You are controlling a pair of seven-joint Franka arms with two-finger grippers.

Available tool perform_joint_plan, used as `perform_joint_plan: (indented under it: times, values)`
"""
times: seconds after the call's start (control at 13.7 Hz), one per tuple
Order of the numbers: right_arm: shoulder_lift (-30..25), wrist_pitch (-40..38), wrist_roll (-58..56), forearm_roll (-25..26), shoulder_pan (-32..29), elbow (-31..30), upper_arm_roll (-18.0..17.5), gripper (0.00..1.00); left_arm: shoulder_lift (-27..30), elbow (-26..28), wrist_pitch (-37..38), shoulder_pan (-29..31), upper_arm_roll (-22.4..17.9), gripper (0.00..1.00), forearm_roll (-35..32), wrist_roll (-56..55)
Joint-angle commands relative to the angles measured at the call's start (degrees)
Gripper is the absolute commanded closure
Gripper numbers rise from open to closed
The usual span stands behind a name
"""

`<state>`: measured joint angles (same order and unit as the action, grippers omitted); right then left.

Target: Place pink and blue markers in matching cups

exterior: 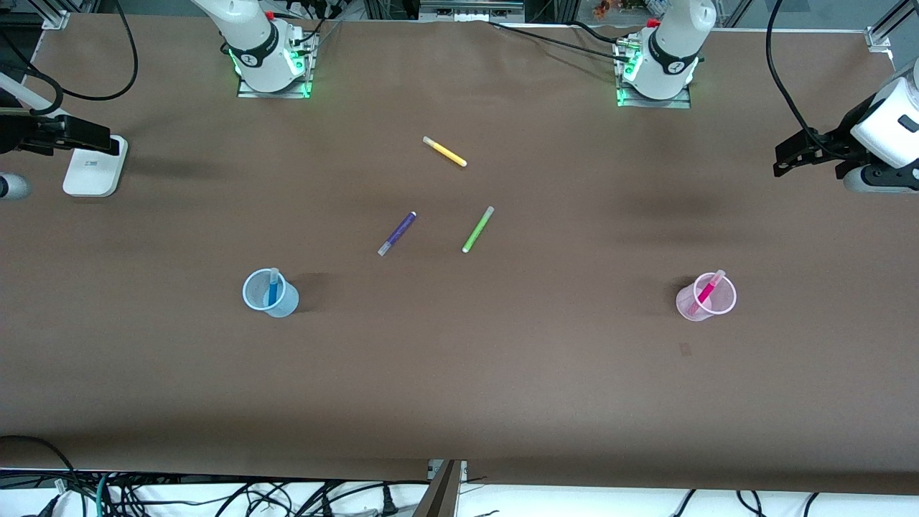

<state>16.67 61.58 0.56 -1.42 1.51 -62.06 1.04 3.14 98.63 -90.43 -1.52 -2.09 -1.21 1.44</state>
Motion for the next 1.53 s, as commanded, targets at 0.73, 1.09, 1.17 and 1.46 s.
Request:
perform_joint_plan:
  times: [0.73, 1.09, 1.17, 1.46]
  values:
    - [-27.3, 19.3, -0.5, 1.5, 0.7, -35.4, 0.1, 0.01, -0.3, -0.5, -0.2, 0.2, -0.1, 0.0, 0.7, -0.2]
    - [-28.4, 21.0, -0.5, 1.5, 0.7, -36.4, 0.1, 0.01, -0.3, -0.5, -0.2, 0.2, -0.1, 0.0, 0.7, -0.3]
    - [-28.1, 21.0, -0.9, 1.4, 0.6, -36.1, 0.1, 0.01, -0.3, -0.5, -0.2, 0.2, -0.1, 0.0, 0.7, -0.2]
    - [-27.7, 21.0, -0.9, 1.3, 0.8, -35.7, 0.1, 0.01, -0.3, -0.5, -0.2, 0.2, -0.1, 0.0, 0.7, -0.2]
